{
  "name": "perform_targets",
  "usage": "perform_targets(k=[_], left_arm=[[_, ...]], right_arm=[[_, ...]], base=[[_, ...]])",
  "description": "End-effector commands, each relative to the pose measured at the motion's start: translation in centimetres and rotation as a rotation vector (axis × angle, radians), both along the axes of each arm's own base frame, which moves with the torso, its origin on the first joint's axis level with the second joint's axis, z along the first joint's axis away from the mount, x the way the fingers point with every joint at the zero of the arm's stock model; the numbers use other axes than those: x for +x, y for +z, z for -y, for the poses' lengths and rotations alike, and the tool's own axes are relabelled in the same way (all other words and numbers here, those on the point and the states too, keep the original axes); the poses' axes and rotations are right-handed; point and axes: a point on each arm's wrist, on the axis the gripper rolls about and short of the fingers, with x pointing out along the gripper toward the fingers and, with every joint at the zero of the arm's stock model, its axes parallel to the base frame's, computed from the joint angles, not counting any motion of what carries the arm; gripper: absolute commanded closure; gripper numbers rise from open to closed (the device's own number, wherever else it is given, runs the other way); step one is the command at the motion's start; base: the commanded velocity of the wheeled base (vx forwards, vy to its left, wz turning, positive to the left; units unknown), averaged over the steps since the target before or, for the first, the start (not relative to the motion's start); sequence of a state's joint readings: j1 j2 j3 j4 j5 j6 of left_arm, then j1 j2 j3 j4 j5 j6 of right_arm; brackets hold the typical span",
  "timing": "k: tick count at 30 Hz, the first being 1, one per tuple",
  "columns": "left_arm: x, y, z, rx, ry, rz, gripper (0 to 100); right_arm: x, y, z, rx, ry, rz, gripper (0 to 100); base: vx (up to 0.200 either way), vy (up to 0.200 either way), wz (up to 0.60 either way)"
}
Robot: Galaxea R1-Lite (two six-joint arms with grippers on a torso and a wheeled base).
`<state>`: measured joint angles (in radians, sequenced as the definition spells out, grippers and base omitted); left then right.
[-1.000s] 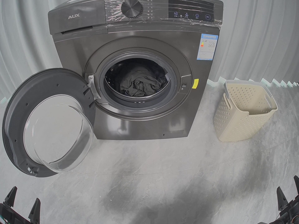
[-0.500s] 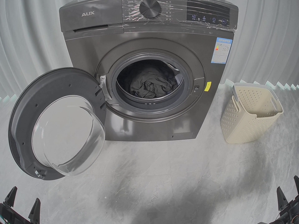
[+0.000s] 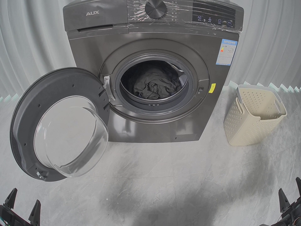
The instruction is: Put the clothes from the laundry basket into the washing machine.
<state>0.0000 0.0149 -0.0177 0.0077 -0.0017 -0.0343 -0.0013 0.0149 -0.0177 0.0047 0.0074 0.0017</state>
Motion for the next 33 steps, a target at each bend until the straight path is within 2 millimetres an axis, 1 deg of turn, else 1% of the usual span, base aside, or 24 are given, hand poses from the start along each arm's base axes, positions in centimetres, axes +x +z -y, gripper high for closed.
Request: perform_targets(k=[1, 4, 18, 33], left_arm=[[0.01, -0.48, 0.0, 0.001, 0.0, -0.001, 0], [0.01, -0.48, 0.0, -0.001, 0.0, -0.001, 0], [0.01, -0.48, 0.0, 0.001, 0.0, -0.001, 0], [0.01, -0.48, 0.0, 0.002, -0.001, -0.001, 0]], right_arm=[[0.1, -0.42, 0.0, 0.0, -0.002, -0.015, 0], [0.1, -0.41, 0.0, 0.0, 0.0, -0.013, 0], [0.1, -0.41, 0.0, 0.0, 0.002, -0.013, 0], [0.1, -0.41, 0.0, 0.0, 0.003, -0.013, 0]], base=[[0.0, 0.0, 0.0], [0.0, 0.0, 0.6], [0.0, 0.0, 0.0], [0.0, 0.2, 0.0]])
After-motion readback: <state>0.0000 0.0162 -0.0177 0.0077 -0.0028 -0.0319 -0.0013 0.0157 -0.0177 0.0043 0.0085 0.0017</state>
